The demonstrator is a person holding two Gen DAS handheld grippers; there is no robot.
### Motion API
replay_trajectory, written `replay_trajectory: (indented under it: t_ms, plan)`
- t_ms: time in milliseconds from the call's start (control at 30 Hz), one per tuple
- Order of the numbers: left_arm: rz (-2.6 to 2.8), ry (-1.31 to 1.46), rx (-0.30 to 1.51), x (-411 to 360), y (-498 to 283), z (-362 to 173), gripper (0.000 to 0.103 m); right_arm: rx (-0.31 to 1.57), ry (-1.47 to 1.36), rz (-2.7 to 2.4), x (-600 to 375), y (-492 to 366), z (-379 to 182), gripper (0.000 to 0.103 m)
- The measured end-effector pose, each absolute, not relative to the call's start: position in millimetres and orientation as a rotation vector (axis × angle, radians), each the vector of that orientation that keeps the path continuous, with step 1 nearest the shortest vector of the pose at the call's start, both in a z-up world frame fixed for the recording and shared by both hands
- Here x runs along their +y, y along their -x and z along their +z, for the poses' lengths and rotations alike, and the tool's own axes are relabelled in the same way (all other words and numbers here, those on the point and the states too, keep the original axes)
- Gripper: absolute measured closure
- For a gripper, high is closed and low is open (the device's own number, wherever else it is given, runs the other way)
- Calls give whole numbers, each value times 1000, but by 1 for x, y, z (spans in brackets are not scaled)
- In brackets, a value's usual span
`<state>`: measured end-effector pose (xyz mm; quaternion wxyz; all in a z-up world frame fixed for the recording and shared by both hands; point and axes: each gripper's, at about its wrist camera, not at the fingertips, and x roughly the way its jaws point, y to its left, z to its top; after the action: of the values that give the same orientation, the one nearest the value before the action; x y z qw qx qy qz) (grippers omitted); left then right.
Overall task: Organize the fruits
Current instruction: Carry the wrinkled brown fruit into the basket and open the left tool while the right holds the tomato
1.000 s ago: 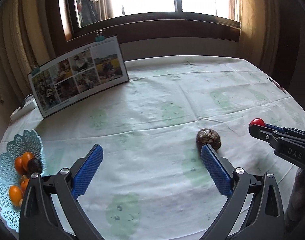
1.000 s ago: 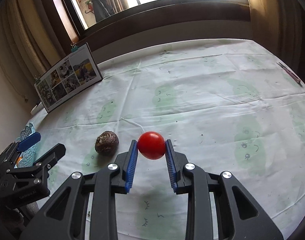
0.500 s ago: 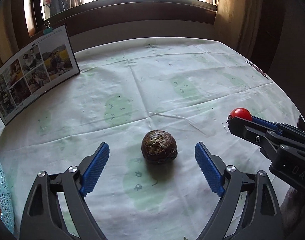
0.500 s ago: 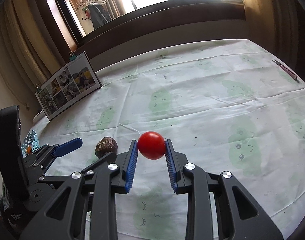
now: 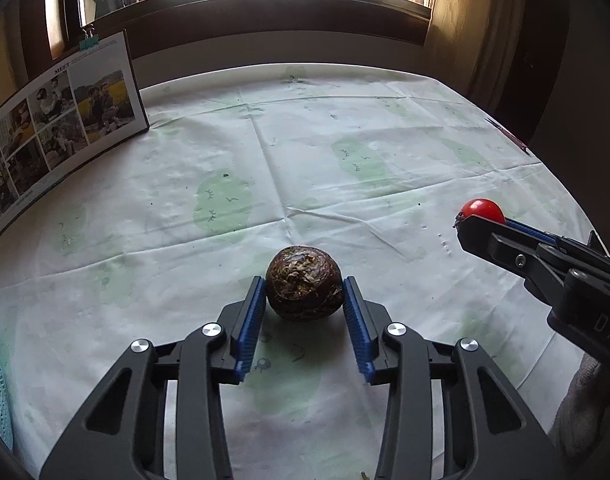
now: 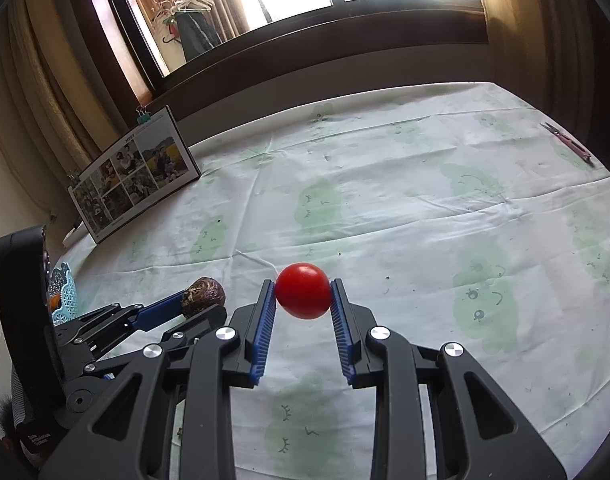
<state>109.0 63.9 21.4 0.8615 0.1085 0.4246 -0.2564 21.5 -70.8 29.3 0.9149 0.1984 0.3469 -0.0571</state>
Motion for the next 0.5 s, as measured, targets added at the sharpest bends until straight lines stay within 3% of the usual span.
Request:
replay_trajectory:
  t_ms: [500]
  plan:
    - [-380,-178,737,113,-94,66,62,714,-383,-107,-66,-22,26,75]
